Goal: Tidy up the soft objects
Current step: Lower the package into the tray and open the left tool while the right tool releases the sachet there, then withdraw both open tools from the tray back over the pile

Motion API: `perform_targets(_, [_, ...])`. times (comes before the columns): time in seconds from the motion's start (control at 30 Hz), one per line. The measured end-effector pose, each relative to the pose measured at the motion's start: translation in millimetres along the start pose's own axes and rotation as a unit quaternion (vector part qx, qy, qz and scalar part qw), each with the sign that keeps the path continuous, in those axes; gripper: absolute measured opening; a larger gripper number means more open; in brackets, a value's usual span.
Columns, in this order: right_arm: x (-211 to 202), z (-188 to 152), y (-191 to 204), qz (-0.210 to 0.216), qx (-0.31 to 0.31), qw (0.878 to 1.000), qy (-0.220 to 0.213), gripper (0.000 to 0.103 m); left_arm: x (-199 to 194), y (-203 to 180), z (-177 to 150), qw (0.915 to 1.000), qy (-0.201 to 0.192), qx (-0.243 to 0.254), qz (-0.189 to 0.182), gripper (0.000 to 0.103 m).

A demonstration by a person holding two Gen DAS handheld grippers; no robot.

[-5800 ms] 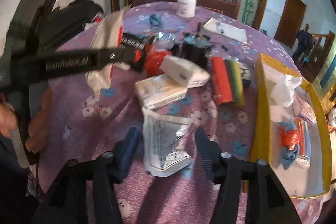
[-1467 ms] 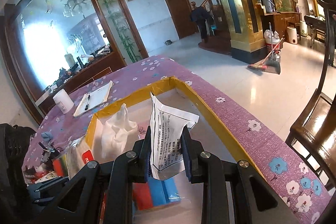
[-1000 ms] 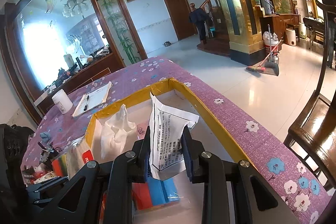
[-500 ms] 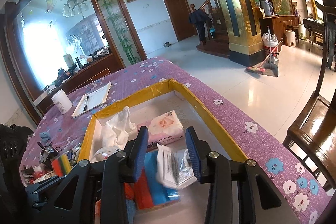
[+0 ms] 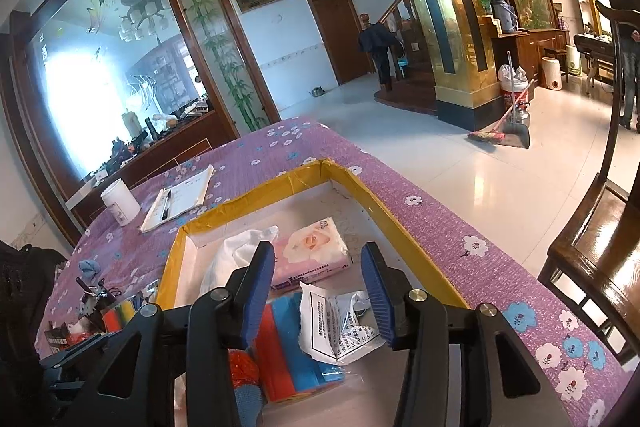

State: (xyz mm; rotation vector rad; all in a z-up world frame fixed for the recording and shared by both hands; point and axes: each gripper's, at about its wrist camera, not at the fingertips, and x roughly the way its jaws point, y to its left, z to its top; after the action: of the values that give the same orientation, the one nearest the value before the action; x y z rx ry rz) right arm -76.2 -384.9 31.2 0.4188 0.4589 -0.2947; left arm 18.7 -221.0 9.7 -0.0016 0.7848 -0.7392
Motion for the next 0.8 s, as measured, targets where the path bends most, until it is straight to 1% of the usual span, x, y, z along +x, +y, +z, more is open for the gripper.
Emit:
perform_targets(0.23, [1,-1,2,-0.004,-0.003,1.000,0.002,0.048,-4,5,3,0.9999,-0.007,-0.010,0.004,0.069])
perform_targets(0.43, [1,-3,6,-0.015,-0.014,1.000,0.000,0.048,-9,5,4,0.9999,-0.005,-0.011,0.005,0.069])
perform_targets(0.57, [0,-3,8,-0.022,-0.022,1.000,-0.005,0.048,-25,3,6,0.9999,-0.009,-0.012,-0.003,0.069])
perform_targets(0.7, [0,-3,9,-0.024,-0.026,0.999,-0.006,0.048,-42,4,5,0.9998,-0.005,-0.011,-0.013,0.073])
perform_targets(0.8, [0,-3,9,-0.024,-0.025,0.999,-0.007,0.048,-58,8,2,0.9997,-0.003,-0.014,-0.018,0.073])
